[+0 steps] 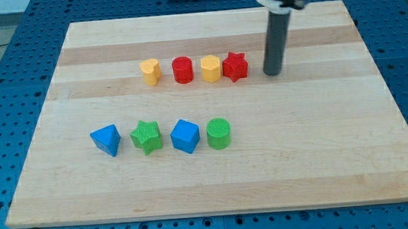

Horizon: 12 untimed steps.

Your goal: Separate the red star from the blocks

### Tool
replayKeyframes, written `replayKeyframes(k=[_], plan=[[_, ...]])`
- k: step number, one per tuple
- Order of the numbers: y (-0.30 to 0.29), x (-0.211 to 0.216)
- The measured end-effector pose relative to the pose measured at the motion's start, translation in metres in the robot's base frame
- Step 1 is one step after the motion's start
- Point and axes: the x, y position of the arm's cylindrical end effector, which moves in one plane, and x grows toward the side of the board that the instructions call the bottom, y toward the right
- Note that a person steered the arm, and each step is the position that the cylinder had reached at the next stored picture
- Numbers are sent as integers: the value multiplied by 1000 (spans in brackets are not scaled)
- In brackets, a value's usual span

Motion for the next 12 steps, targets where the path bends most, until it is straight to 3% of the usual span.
replayKeyframes(k=[1,2,3,5,9,12], plan=[[-12,51],[-59,72],[-105,55],[-121,4],[-75,-60],[0,-52]])
